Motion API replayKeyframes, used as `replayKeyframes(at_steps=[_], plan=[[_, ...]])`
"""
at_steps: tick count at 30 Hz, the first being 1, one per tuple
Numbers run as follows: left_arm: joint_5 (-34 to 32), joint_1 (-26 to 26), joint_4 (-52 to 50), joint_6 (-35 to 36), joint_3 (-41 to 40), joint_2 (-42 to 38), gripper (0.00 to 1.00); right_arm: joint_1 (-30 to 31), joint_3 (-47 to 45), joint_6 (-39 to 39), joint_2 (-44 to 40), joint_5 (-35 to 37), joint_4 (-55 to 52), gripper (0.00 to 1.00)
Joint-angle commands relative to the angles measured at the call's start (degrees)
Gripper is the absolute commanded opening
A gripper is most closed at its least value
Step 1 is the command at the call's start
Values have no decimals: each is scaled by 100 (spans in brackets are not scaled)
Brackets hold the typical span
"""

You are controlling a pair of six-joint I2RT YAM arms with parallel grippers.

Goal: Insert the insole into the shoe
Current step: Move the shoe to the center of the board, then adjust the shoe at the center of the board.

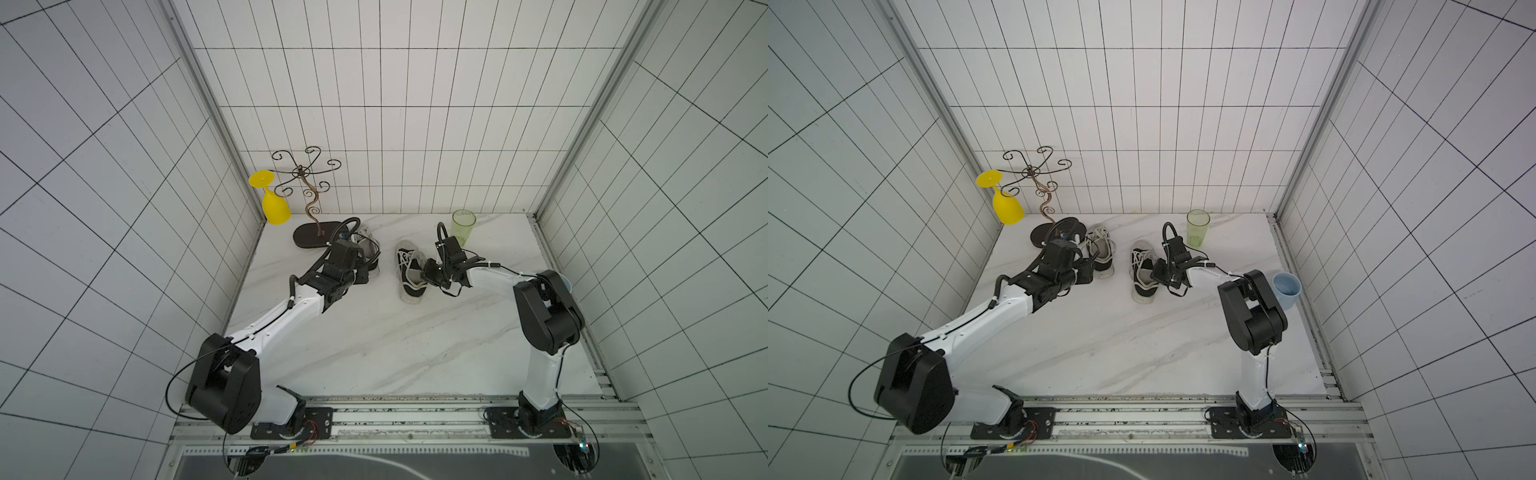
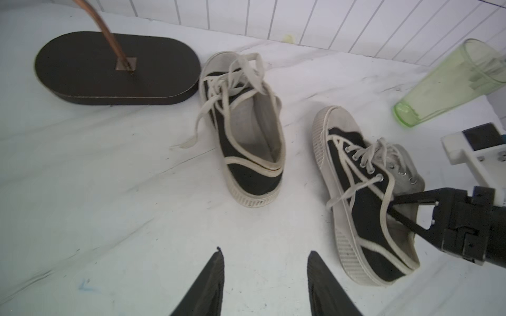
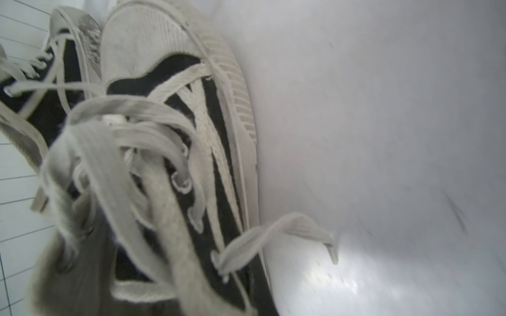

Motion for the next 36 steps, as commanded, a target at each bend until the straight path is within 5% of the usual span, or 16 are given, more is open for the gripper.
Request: replayKeyframes(at_steps=[1, 11, 20, 27, 36], plan=[[-140, 254, -468, -514, -72, -109, 48, 70, 1018, 177, 484, 619, -95, 0], [1871, 1050, -827, -262, 773, 1065, 51, 247, 3025, -538, 1737, 781, -461, 0], [1842, 1094, -727, -493, 2335, 2704, 52, 291, 2447, -1237, 1302, 1052, -410, 0], [1697, 1085, -455, -386, 2782, 3470, 49, 315, 2506, -1414, 1255, 864, -504, 0], [1736, 863, -522, 716, 3238, 3915, 21, 369, 2599, -1477, 1275, 923, -806, 0]])
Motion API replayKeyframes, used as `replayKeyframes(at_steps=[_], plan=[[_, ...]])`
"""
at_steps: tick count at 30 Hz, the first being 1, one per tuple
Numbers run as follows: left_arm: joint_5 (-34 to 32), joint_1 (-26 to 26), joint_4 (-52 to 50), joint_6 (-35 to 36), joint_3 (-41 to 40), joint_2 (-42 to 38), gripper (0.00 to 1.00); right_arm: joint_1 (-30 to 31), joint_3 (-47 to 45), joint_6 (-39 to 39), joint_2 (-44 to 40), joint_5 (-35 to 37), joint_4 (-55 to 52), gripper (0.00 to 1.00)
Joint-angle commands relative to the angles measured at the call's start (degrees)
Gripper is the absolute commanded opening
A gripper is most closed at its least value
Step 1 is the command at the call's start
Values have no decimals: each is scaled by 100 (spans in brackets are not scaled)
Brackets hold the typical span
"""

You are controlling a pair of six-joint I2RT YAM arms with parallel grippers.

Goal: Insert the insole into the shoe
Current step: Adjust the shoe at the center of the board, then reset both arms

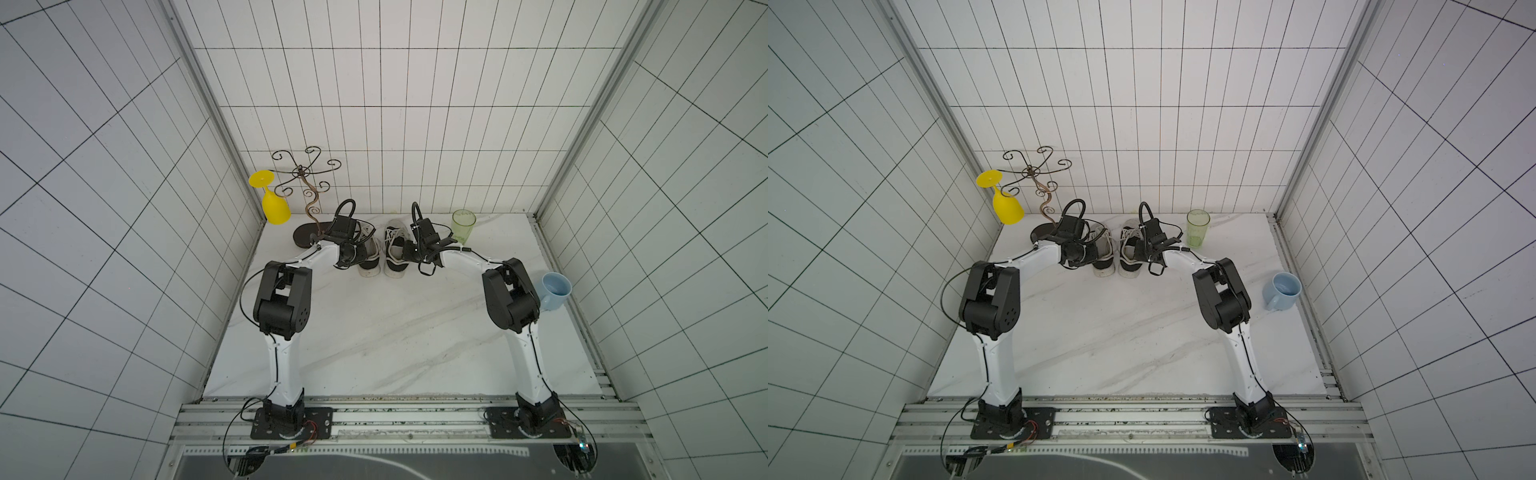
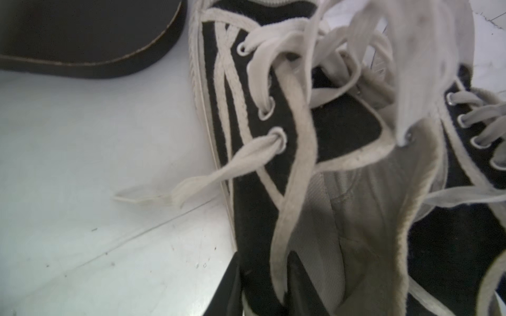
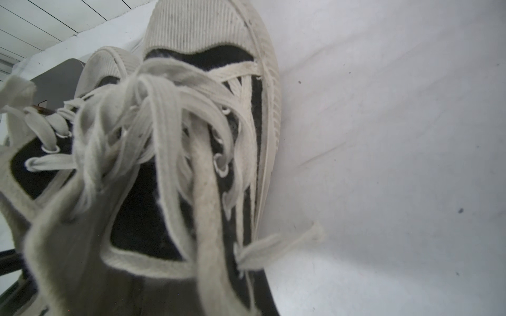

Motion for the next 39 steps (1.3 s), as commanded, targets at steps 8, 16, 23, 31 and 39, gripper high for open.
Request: replayKeyframes(at_steps=[8, 16, 23, 31, 39], plan=[[194, -340, 31, 735, 37, -117, 17, 65, -77, -185, -512, 254, -363, 0], [-167, -237, -23, 586, -28, -168, 38, 67, -97, -292, -546, 118, -399, 24], [1, -88, 12, 461, -283, -635, 41, -92, -159, -297, -840, 13, -442, 43], [364, -90, 226, 247, -1019, -1540, 50, -237, -799, -752, -1902, -208, -429, 62], [326, -93, 539, 310, -2005, -2896, 76, -317, -2501, -1449, -3793, 447, -410, 99]])
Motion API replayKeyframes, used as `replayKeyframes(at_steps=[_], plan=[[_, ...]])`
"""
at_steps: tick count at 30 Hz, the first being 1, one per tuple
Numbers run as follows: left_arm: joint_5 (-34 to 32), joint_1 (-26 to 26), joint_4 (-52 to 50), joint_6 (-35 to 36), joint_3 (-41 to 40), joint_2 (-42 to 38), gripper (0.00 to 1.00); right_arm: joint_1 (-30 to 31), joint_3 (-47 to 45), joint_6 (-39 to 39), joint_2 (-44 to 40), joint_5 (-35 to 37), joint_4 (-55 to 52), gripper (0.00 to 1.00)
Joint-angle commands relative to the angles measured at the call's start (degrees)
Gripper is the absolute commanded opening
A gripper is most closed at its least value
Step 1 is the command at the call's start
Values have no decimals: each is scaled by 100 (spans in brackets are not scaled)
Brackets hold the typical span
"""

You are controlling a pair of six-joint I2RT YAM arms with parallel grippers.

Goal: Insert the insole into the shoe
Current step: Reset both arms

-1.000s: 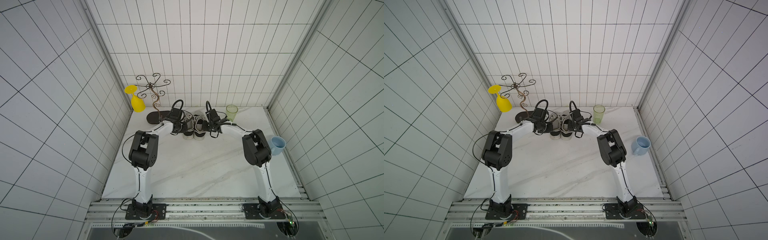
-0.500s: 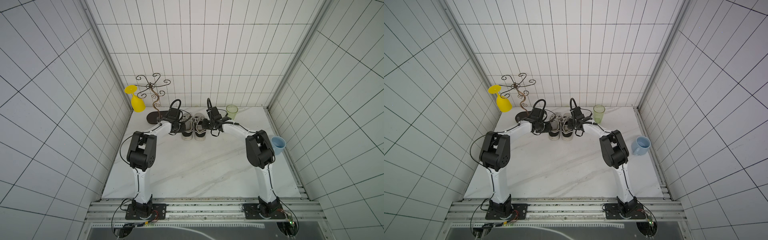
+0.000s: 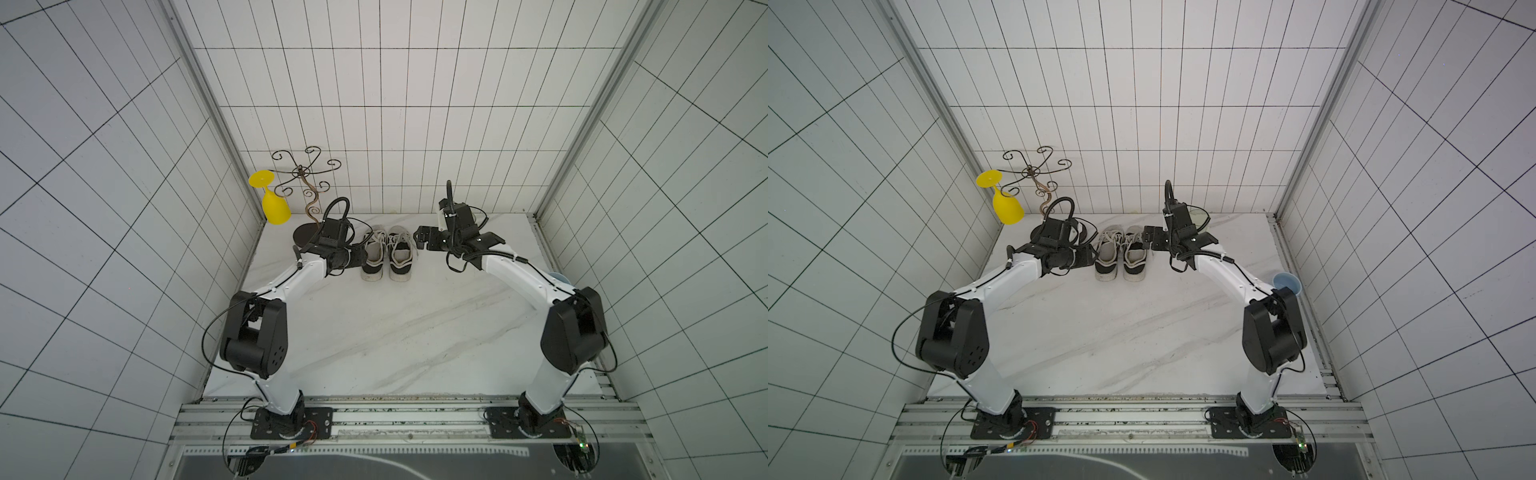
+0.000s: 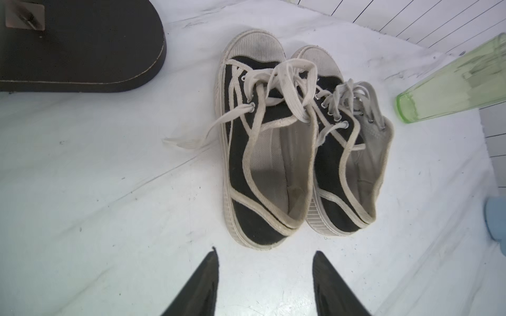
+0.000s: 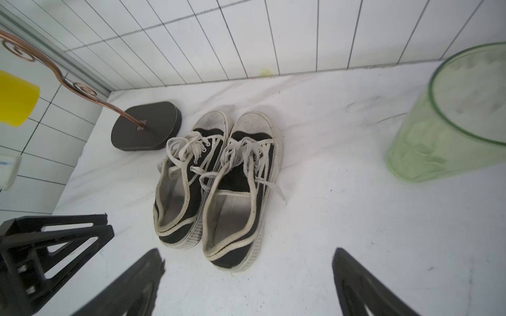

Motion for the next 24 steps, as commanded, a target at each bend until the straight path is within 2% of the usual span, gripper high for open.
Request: replayKeyframes(at_steps=[1, 3, 6, 8, 9, 11, 12, 14, 16, 20, 22, 24], plan=[[-127, -17, 507, 54, -579, -832, 97, -123, -1060, -461, -847, 441, 11, 99], [-723, -7, 903, 147, -1085, -1369, 97, -278, -1827, -488, -1445, 806, 323, 99], [-2074, 41, 1768, 544, -1956, -2098, 98, -699, -2924, -555, -2307, 1146, 996, 99], [-2195, 256, 3098, 1270, -2837, -2521, 97, -871, -3609, -705, -2862, 1691, 1619, 99], [-2286, 379, 3439, 1632, -3192, -2660, 97, -903, -3892, -848, -3117, 1884, 1954, 99], [-2936, 609, 4352, 2335, -3905, -2790, 97, -919, -4492, -1417, -3550, 2324, 2669, 99], [-2999, 793, 4438, 2376, -4067, -2760, 97, -938, -4699, -1486, -3703, 2573, 2847, 99], [-2741, 1309, 4379, 1886, -4245, -2697, 97, -1099, -4977, -1626, -3943, 2804, 2981, 99], [-2241, 1570, 5096, 1581, -4599, -2638, 97, -1249, -5185, -1726, -4072, 2791, 3121, 99], [-2094, 1575, 6509, 1531, -4835, -1719, 98, -1616, -5798, -1807, -3966, 2751, 4036, 99], [-2078, 1577, 7891, 1506, -5136, -1251, 97, -1822, -6108, -1809, -3728, 2694, 4693, 99], [-1763, 1575, 8013, 1631, -5135, -1021, 98, -2001, -6375, -1774, -3387, 2636, 5292, 99]])
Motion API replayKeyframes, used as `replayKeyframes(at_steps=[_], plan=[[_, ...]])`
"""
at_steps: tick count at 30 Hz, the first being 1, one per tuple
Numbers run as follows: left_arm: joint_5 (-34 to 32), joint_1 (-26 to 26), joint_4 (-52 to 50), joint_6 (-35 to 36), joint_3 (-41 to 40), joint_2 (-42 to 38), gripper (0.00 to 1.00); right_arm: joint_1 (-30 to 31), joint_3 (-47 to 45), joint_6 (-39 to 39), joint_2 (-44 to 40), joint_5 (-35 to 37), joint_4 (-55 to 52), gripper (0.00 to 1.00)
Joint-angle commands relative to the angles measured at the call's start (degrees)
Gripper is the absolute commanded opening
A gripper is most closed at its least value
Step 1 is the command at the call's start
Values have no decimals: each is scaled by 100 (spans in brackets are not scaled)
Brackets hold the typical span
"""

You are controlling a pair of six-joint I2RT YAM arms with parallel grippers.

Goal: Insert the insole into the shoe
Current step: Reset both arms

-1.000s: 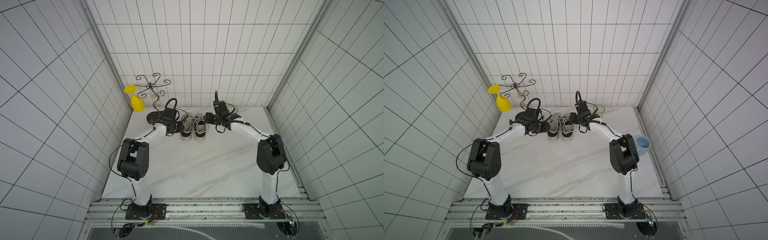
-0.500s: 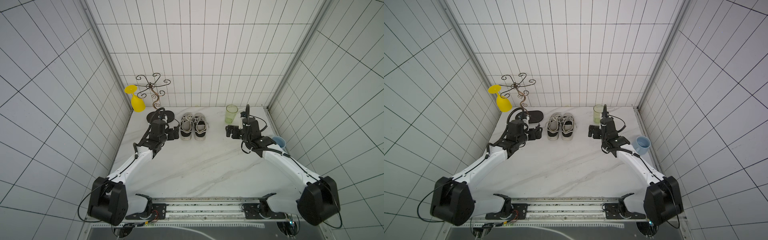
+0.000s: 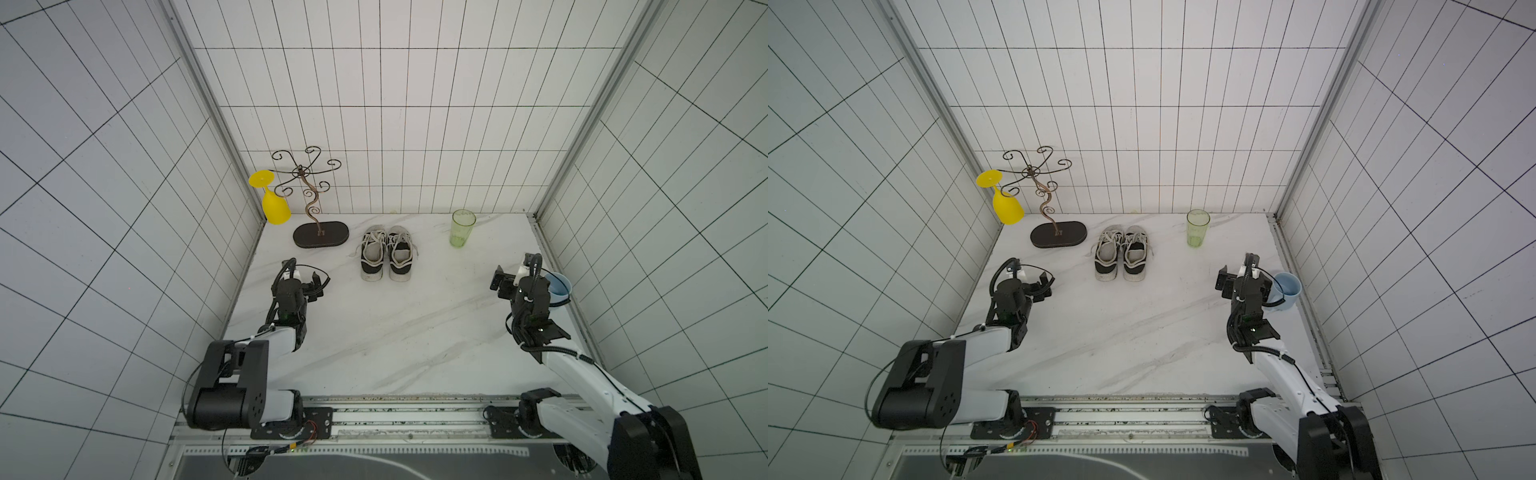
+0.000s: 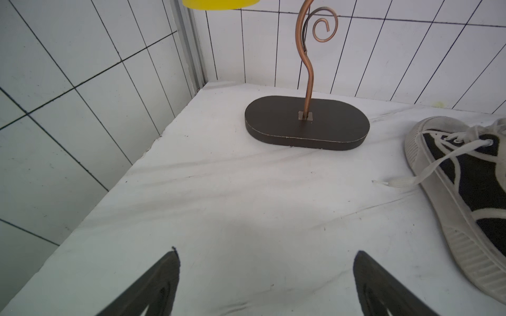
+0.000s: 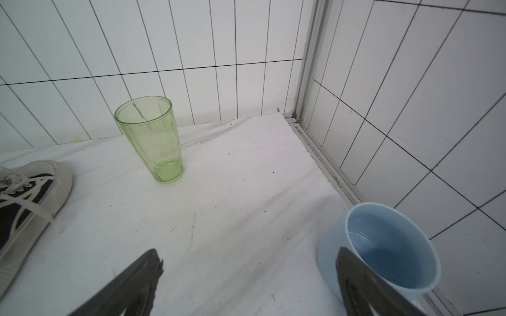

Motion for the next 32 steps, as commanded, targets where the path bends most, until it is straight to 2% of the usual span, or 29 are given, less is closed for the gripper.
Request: replayKeyframes(at_steps=[1, 2, 4, 5, 7, 8, 10, 11, 12, 13, 14, 15, 16, 17, 18, 19, 21, 23, 32], plan=[[525, -5, 1494, 147, -122, 237, 97, -270, -584, -123, 477, 122, 1400, 99], [615, -49, 1415, 242, -113, 278, 97, -321, -658, -107, 633, 184, 1649, 99], [-27, -310, 2451, 365, -275, 835, 97, -433, -809, -169, 941, 185, 2279, 99], [-252, -419, 2650, 471, -250, 1004, 97, -501, -848, -177, 1088, 106, 2570, 99], [-605, -628, 1199, 460, 146, 643, 97, -639, -996, -140, 1496, -224, 3411, 99], [-595, -641, 1517, 494, 70, 686, 97, -691, -960, -276, 1818, -445, 3765, 99], [-646, -662, 2463, 596, -176, 945, 98, -717, -495, -614, 2293, -718, 3559, 99], [-659, -660, 2378, 592, -153, 945, 98, -824, -314, -608, 2598, -1005, 3476, 99], [-670, -659, 2091, 541, -96, 856, 98, -865, -336, -638, 2869, -1140, 3893, 99], [-702, -661, 1762, 497, 8, 781, 98, -960, -364, -557, 2722, -1375, 3677, 99], [-718, -664, 1417, 455, 91, 677, 98, -1070, -626, -562, 2648, -1705, 3948, 99], [-701, -661, 1380, 457, 102, 662, 98, -1105, -1072, -612, 2975, -1818, 5222, 99], [-712, -665, 1541, 461, 75, 713, 98, -1123, -1225, -617, 3060, -1889, 5748, 99], [-701, -662, 1692, 486, 24, 745, 98, -1134, -1057, -603, 2757, -1898, 4876, 99], [-714, -664, 1739, 491, 19, 765, 98, -1134, -934, -599, 2789, -1892, 4640, 99], [-705, -662, 1736, 488, 14, 757, 98, -1135, -956, -602, 3007, -1921, 5106, 99], [-714, -664, 1611, 480, 44, 731, 98, -1135, -767, -624, 2756, -1930, 4312, 99], [-725, -664, 1457, 454, 90, 689, 98, -1143, -816, -625, 2870, -1953, 4644, 99], [-723, -662, 1496, 454, 77, 699, 98, -1143, -855, -659, 2856, -2011, 4650, 99]])
